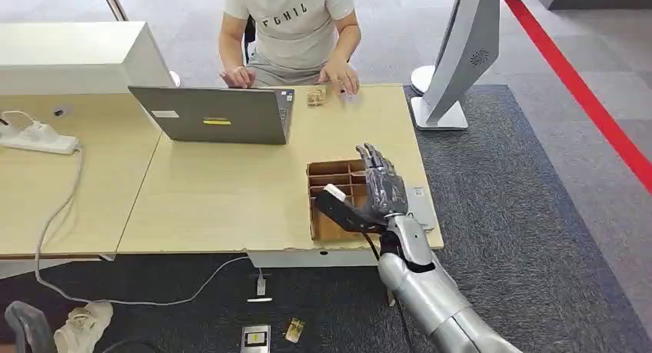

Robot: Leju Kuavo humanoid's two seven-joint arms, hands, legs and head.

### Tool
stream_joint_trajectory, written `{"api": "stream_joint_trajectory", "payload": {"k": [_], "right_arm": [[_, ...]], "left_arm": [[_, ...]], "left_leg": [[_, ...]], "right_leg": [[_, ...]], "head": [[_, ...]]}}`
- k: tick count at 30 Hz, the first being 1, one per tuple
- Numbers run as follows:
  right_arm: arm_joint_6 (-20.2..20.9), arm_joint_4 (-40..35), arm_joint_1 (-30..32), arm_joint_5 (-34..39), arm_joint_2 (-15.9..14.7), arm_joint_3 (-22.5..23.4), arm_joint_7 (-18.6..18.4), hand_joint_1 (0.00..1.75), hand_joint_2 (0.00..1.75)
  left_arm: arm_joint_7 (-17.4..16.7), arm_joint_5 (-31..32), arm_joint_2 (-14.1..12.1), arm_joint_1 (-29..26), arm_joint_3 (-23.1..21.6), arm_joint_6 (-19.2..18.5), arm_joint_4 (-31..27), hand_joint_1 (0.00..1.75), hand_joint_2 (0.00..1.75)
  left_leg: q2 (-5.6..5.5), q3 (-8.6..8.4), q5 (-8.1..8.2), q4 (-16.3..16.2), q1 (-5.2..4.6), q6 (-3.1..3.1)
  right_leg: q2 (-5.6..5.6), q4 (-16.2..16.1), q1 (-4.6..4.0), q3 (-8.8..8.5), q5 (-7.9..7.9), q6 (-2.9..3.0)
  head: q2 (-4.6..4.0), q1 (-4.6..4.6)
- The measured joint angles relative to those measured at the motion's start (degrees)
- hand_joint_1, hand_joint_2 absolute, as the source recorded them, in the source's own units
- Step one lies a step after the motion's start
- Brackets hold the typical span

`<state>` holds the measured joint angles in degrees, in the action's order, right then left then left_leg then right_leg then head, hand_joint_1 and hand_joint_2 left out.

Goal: Pass the card to the sensor for recognition and then transmit it.

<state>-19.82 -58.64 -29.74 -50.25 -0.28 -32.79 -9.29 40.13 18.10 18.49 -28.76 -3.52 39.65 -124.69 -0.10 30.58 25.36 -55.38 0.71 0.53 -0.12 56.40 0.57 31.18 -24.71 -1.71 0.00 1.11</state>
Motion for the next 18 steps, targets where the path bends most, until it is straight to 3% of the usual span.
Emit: {"api": "stream_joint_trajectory", "payload": {"k": [12, 18], "right_arm": [[-1.6, 6.6, -2.1, 0.1, 0.5, -0.1, 0.0, 0.00, 1.75], [-3.1, 8.9, -2.9, -0.4, 0.2, -0.1, -1.9, 0.00, 1.75]], "left_arm": [[0.0, -0.6, 1.5, -0.2, 0.0, 0.0, 0.5, 0.00, 1.75], [0.0, -1.4, 1.6, -0.2, 0.0, 0.0, 0.5, 0.00, 1.75]], "left_leg": [[0.00, -0.01, 0.00, 0.0, 0.00, 0.00], [0.01, -0.01, 0.00, 0.0, 0.00, 0.00]], "right_leg": [[0.00, 0.0, 0.00, 0.01, 0.00, 0.00], [0.00, 0.0, 0.00, 0.02, 0.00, 0.00]], "head": [[0.00, -0.02], [0.00, -0.02]]}}
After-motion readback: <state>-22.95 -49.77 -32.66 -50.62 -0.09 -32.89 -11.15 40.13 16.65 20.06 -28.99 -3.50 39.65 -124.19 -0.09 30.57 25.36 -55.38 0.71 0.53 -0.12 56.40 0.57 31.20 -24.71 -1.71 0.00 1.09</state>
